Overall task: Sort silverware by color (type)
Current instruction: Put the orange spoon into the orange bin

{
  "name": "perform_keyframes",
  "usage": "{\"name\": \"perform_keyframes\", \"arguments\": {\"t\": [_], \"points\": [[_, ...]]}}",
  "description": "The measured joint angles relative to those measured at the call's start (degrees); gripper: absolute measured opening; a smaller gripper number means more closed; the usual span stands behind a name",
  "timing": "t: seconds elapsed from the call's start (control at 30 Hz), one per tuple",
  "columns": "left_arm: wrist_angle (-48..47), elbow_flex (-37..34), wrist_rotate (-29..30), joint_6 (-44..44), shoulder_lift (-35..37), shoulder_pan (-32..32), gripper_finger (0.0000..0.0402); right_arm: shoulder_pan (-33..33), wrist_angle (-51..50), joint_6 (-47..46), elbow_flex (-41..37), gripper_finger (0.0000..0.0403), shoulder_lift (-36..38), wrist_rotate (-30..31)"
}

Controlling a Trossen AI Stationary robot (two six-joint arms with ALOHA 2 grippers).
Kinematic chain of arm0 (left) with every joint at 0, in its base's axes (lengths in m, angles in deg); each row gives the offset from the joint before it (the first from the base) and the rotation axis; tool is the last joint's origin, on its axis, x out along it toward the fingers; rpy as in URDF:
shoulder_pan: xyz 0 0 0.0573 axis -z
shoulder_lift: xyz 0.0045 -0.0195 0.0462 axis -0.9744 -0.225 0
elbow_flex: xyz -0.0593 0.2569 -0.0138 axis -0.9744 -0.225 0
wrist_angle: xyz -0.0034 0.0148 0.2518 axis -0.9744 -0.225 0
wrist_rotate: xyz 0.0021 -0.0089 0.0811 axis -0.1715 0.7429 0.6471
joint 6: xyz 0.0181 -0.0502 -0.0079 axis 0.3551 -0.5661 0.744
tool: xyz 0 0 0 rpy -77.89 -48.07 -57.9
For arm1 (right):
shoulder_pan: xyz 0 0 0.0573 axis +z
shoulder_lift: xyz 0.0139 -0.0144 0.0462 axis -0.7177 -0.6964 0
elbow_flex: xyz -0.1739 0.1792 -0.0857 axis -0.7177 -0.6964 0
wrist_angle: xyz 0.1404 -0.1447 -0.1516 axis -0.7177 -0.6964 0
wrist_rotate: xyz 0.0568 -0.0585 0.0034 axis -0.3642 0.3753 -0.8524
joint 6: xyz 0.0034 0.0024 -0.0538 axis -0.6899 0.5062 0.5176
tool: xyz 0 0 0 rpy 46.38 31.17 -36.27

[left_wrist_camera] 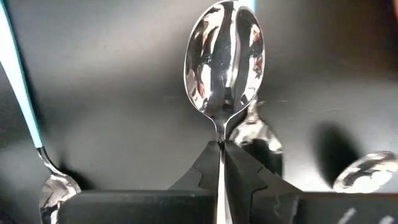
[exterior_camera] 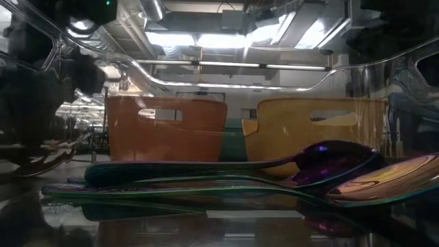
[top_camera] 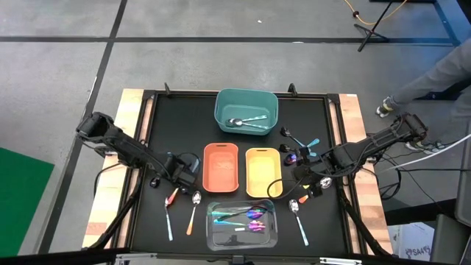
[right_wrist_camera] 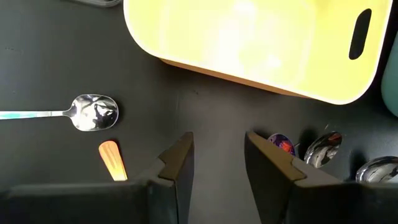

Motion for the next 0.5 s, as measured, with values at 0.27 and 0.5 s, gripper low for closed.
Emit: {"name": "perform_keyframes", "arguments": {"t": [0.27, 0.5], "points": [[-7.2, 6.6, 0.5, 4.0, 0.0, -1.7, 0.0002, 0.0, 0.0, 0.0, 0.0, 0.0129, 0.0, 0.0], [-17.8, 14.3, 4.4, 6.1, 0.1, -3.2, 0.0002, 0.0, 0.0, 0.0, 0.0, 0.0129, 0.0, 0.0]]}}
